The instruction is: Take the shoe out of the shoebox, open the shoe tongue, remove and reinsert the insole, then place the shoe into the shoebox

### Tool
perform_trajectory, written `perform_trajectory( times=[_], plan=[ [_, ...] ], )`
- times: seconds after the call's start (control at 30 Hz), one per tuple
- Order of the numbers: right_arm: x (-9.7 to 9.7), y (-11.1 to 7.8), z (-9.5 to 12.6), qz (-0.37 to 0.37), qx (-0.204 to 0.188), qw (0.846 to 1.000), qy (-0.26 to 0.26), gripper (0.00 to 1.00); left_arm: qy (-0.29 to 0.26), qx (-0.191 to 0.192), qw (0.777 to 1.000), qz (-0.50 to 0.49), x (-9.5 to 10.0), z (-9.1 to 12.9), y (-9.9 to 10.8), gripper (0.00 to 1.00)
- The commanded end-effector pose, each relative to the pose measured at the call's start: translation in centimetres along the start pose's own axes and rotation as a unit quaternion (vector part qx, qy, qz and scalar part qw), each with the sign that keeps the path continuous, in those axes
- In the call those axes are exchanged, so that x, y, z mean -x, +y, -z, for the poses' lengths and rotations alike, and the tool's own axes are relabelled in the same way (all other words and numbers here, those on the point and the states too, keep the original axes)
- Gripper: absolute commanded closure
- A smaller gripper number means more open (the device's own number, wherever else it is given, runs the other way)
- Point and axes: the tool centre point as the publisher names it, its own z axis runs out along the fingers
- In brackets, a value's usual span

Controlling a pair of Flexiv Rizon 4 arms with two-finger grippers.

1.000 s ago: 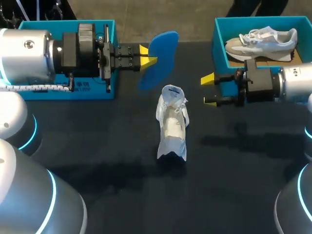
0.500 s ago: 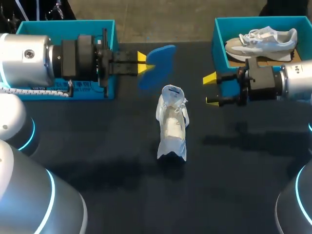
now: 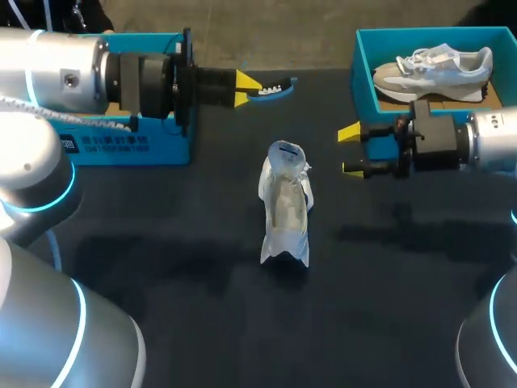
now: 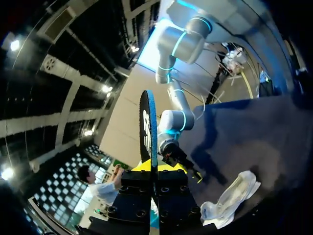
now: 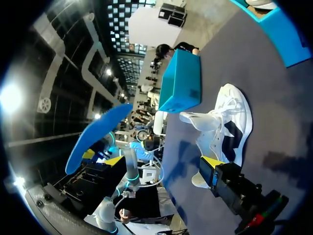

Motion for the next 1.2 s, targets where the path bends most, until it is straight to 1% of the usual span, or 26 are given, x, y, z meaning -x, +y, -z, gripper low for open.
perform_trajectory(
  times=[0.03, 0.2, 0.47, 0.53, 0.6, 0.63, 0.73, 0.83, 0.87, 1.13, 1.2],
  plan=[
    [-0.3, 0.0, -0.4, 0.003, -0.002, 1.000, 0.001, 0.00, 0.029, -0.042, 0.988, -0.148, 0.8, -0.3, 0.7, 1.00],
    [-0.6, 0.1, -0.4, 0.006, -0.003, 1.000, -0.003, 0.00, 0.029, -0.042, 0.988, -0.148, 0.8, -0.3, 0.7, 1.00],
    [-0.2, -0.2, -0.4, -0.006, -0.007, 1.000, -0.003, 0.00, 0.029, -0.042, 0.988, -0.148, 0.8, -0.3, 0.7, 1.00],
    [-0.3, -0.3, -0.3, -0.008, 0.003, 1.000, 0.011, 0.00, 0.029, -0.042, 0.988, -0.148, 0.8, -0.3, 0.7, 1.00],
    [-0.5, -0.4, -0.3, -0.008, 0.007, 1.000, 0.018, 0.00, 0.020, -0.046, 0.988, -0.145, -0.3, -0.3, 1.5, 1.00],
    [-0.6, -0.5, -0.3, -0.008, 0.007, 1.000, 0.018, 0.00, 0.025, -0.044, 0.986, -0.160, -0.9, -0.3, 1.7, 1.00],
    [-0.9, -0.6, -0.5, -0.006, 0.008, 1.000, 0.018, 0.00, 0.066, -0.025, 0.978, -0.197, -2.6, -0.4, 2.7, 1.00],
    [-1.2, -0.6, -0.5, -0.006, 0.012, 1.000, 0.023, 0.00, 0.073, -0.020, 0.973, -0.219, -3.9, -0.4, 3.5, 1.00],
    [-1.4, -0.6, -0.4, -0.008, 0.011, 1.000, 0.021, 0.00, 0.086, -0.017, 0.968, -0.235, -4.7, -0.5, 3.8, 1.00],
    [-2.7, -0.6, -0.4, -0.005, 0.003, 1.000, 0.010, 0.00, 0.092, 0.001, 0.953, -0.287, -7.6, -0.8, 4.6, 1.00],
    [-3.0, -0.5, -0.5, -0.004, 0.003, 1.000, 0.009, 0.00, 0.096, 0.001, 0.952, -0.291, -8.7, -1.0, 5.0, 1.00]
  ],
)
